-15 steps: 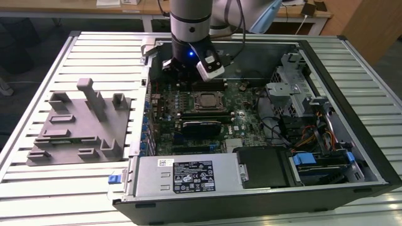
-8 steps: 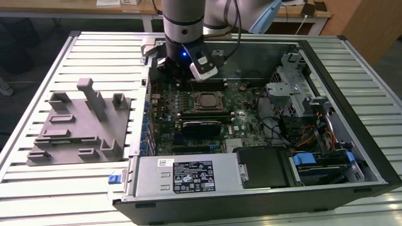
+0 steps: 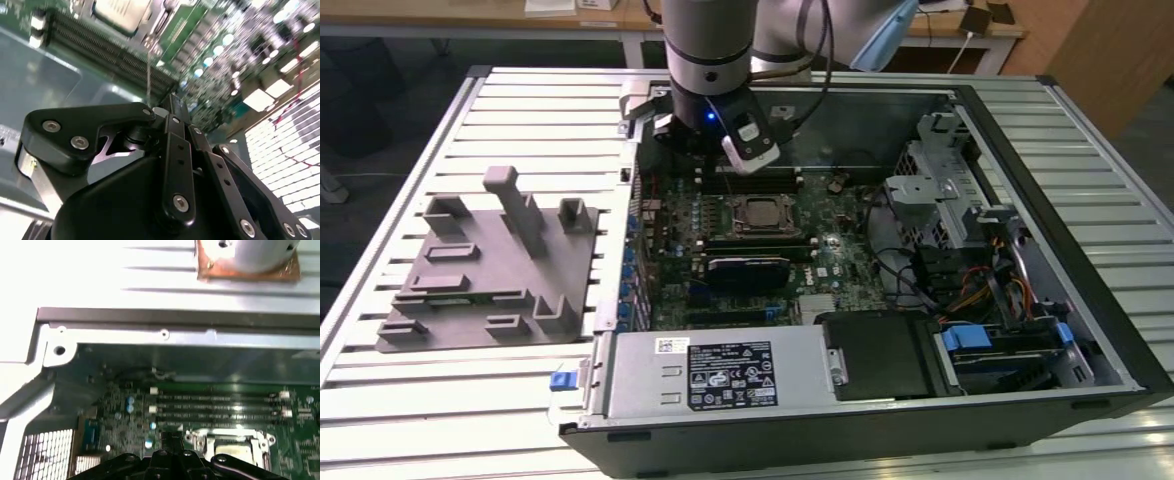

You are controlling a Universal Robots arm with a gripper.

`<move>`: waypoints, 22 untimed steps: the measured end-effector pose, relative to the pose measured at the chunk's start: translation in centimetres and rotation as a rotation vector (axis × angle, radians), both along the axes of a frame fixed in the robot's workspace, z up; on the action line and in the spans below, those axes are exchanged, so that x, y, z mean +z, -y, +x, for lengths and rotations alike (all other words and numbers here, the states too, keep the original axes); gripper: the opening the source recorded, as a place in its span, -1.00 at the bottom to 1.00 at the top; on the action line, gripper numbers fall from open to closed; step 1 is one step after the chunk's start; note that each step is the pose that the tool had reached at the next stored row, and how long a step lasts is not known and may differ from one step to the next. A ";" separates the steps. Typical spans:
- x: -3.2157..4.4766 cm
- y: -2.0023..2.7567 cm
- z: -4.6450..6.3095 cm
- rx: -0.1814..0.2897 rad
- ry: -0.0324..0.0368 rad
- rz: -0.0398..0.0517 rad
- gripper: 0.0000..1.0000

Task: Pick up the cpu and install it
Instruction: 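Install the first cpu locking lever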

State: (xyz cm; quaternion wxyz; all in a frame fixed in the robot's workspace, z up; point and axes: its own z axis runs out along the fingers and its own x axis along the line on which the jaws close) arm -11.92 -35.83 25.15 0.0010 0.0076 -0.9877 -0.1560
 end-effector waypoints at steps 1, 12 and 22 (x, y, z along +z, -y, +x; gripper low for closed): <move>0.00 0.00 0.0 0.000 0.0000 0.0137 -0.79; -0.02 0.01 0.7 0.000 -0.0012 0.0268 -0.79; -0.03 0.00 3.8 0.000 -0.0147 0.0263 -0.79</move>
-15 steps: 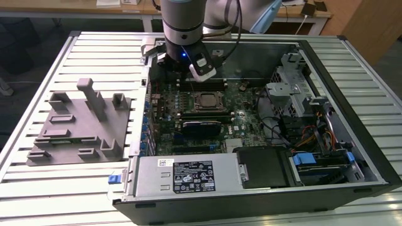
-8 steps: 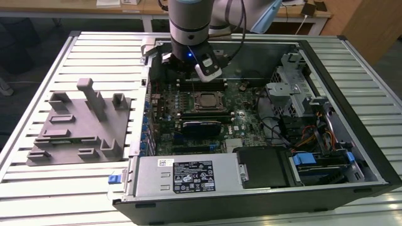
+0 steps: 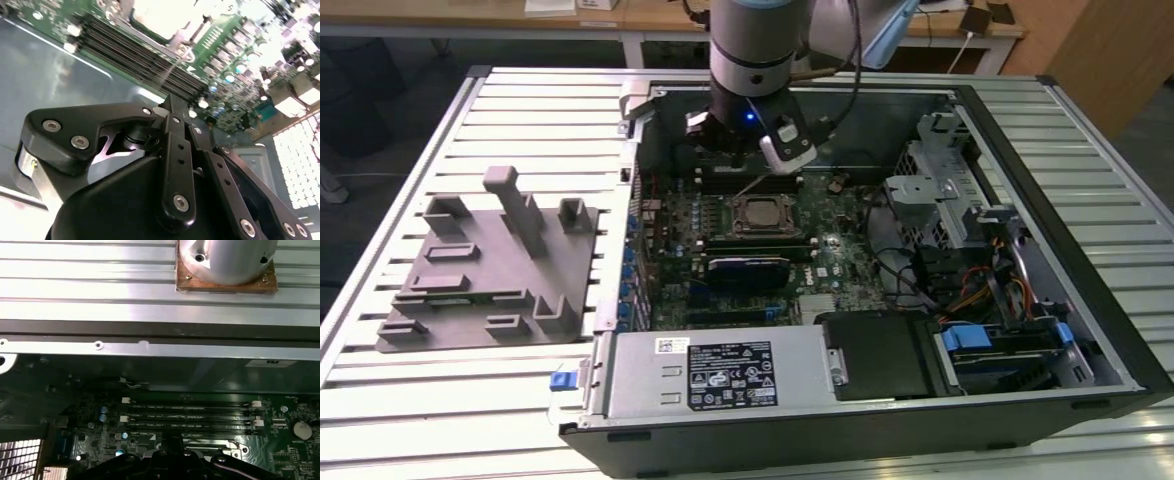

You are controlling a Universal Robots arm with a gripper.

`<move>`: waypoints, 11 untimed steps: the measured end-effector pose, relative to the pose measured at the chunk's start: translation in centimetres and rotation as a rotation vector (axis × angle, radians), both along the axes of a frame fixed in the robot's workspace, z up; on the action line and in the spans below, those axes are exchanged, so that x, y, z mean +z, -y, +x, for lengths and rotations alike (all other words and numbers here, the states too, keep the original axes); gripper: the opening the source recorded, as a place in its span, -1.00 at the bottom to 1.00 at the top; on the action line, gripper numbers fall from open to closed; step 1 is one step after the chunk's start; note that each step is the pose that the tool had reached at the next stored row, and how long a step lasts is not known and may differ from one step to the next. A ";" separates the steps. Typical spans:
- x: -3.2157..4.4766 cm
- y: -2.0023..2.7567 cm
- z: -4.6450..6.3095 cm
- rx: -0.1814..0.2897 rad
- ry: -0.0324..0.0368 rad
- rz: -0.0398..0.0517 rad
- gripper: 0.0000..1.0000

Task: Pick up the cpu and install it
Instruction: 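Install the first cpu locking lever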

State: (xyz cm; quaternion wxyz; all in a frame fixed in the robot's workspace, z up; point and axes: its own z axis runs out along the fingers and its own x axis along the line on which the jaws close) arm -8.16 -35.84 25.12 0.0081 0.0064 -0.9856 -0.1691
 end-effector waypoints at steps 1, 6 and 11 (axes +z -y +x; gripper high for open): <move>0.00 0.00 0.3 0.000 -0.0012 -0.0001 -0.79; 0.00 0.00 1.5 0.000 -0.0056 -0.0062 -0.79; -0.01 0.00 1.6 -0.009 -0.0057 -0.0502 -0.79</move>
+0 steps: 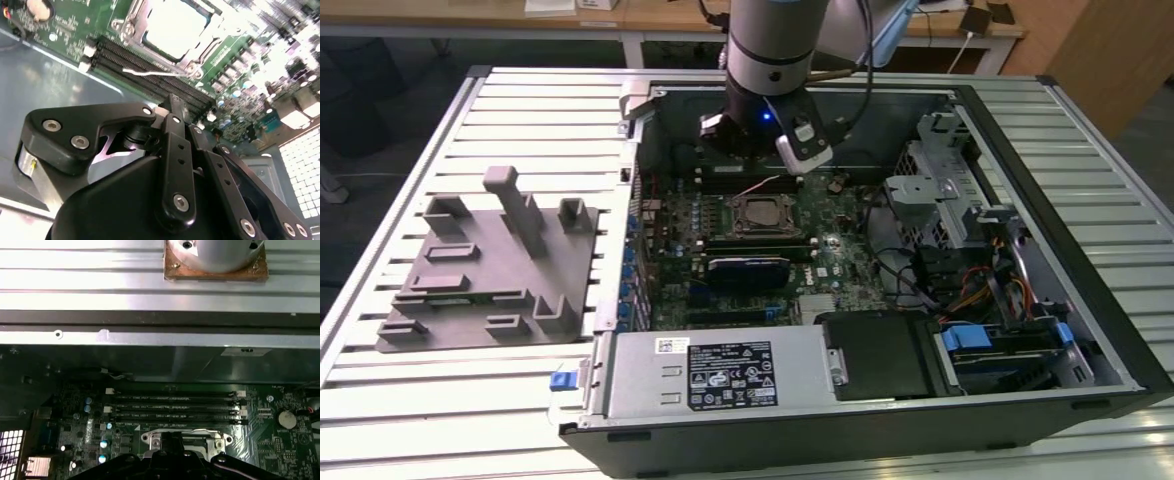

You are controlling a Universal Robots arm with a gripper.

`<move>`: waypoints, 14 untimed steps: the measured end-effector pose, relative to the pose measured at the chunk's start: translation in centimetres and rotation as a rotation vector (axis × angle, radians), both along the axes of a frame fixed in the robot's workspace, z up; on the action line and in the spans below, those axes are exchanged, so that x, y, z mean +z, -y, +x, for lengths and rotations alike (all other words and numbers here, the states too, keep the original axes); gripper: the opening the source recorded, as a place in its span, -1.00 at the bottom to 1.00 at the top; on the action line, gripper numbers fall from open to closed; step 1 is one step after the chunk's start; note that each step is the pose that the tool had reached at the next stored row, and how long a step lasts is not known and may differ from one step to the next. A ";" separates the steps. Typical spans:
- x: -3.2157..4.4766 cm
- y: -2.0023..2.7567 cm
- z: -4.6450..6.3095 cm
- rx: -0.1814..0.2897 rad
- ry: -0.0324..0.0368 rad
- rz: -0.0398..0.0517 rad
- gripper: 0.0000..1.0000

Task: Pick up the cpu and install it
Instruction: 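Install the first cpu locking lever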

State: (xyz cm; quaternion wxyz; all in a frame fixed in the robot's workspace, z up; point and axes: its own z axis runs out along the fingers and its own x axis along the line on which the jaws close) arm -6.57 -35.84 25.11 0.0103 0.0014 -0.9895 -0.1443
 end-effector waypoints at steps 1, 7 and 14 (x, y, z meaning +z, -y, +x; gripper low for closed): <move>0.00 0.00 0.0 0.000 0.0000 -0.0002 -0.79; -0.19 0.03 -0.1 -0.001 0.0092 -0.0007 -0.79; -0.70 0.03 -0.1 -0.049 0.0410 -0.0091 -0.79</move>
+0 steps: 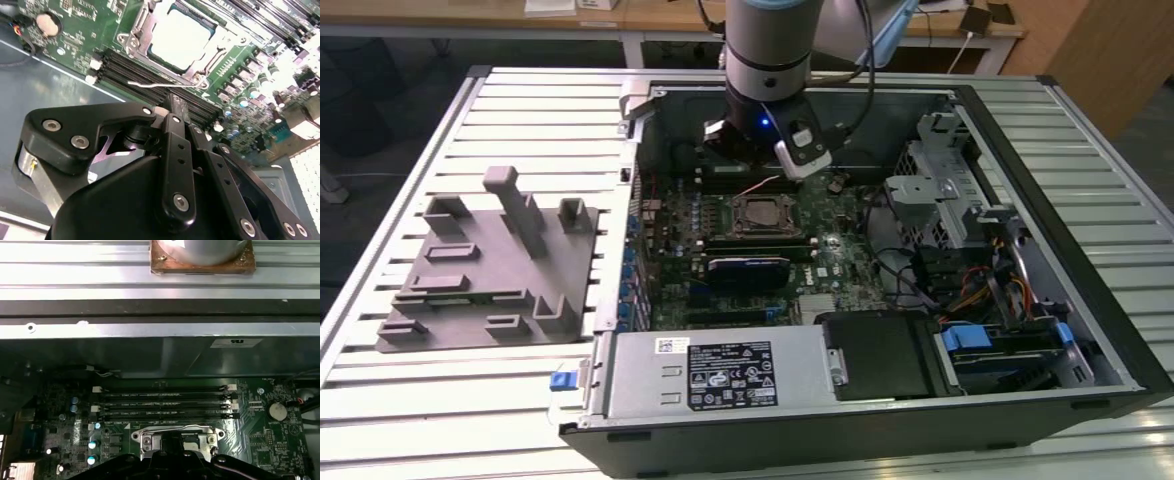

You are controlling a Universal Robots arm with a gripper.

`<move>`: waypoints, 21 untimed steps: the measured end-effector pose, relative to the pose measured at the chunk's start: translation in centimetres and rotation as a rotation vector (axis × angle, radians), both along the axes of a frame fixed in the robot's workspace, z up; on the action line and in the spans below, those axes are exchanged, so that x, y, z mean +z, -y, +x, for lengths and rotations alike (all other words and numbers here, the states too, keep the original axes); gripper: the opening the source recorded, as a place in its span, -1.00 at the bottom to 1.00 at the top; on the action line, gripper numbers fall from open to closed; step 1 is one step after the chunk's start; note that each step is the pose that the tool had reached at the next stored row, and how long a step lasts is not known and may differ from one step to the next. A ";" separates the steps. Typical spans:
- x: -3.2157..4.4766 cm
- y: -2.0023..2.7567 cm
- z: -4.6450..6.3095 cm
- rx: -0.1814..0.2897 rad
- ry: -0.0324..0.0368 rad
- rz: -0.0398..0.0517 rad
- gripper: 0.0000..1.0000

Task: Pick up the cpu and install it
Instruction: 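Install the first cpu locking lever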

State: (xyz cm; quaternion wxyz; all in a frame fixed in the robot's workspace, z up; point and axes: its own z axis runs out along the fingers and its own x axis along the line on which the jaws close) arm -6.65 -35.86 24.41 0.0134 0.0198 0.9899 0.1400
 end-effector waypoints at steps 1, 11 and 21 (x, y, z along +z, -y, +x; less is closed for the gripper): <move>-0.05 0.00 0.0 -0.008 0.0047 -0.0015 -0.79; -0.62 0.00 0.0 -0.084 0.0510 -0.0106 -0.79; -1.15 0.00 0.0 -0.101 0.0677 -0.0096 -0.79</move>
